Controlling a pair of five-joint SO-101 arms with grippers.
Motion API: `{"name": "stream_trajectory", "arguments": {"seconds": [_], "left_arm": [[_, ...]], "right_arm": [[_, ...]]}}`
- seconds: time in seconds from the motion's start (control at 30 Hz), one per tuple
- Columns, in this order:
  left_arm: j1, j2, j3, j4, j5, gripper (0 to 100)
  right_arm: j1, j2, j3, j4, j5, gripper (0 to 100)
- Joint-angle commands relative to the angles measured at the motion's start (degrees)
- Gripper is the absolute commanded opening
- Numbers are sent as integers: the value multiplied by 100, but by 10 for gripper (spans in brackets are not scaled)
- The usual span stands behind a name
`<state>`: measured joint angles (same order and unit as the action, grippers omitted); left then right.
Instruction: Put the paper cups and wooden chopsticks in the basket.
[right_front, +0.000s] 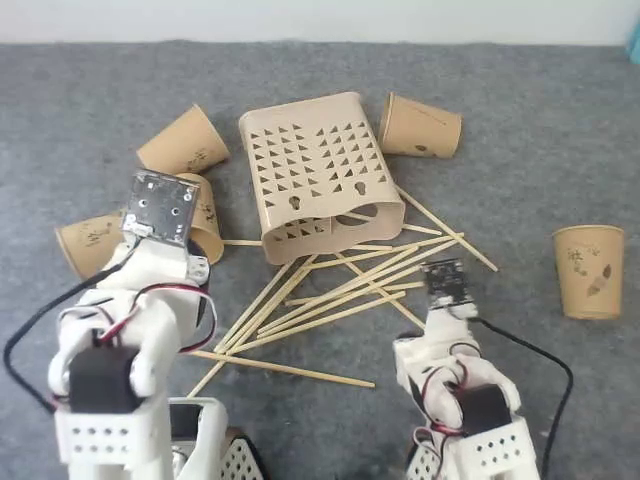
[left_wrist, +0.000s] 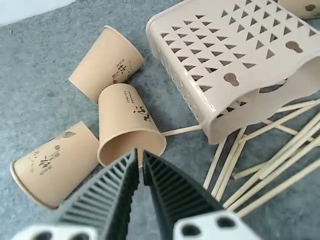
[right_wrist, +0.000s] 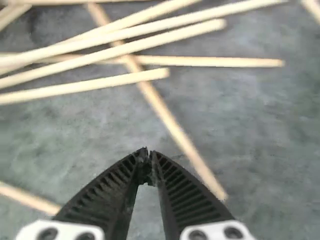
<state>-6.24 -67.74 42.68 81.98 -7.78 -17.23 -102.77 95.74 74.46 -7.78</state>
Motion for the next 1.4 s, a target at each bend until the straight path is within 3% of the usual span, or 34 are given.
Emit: {"name": "stream_trajectory", "arguments": {"seconds": [0.0,0.17,0.3,0.4,0.53,0.6,0.8,1.1,1.2,1.37], "left_arm": [[-35,9,374,-563,79,13],[-35,9,901,-897,79,13],[0,9,1051,-1020,79,13],[9,9,1051,-1002,79,13],[-26,9,1042,-985,79,13],[-35,9,1033,-976,79,13],[-44,0,1051,-958,79,13],[-35,0,1059,-835,79,13],[-18,0,1024,-853,79,13],[-35,44,1042,-853,79,13]], "right_arm": [[840,-101,-237,48,123,72],[2246,-101,-563,4,123,157],[2615,-101,-536,13,123,204],[2659,-101,-554,66,484,226],[2659,-101,-519,13,2075,227],[2607,-101,-510,-84,2400,227],[2651,-101,-396,-884,2365,227],[2598,-22,-1793,-593,1899,226],[2281,13,-2110,-602,1916,226],[2044,1165,-2602,-725,1864,226]]}}
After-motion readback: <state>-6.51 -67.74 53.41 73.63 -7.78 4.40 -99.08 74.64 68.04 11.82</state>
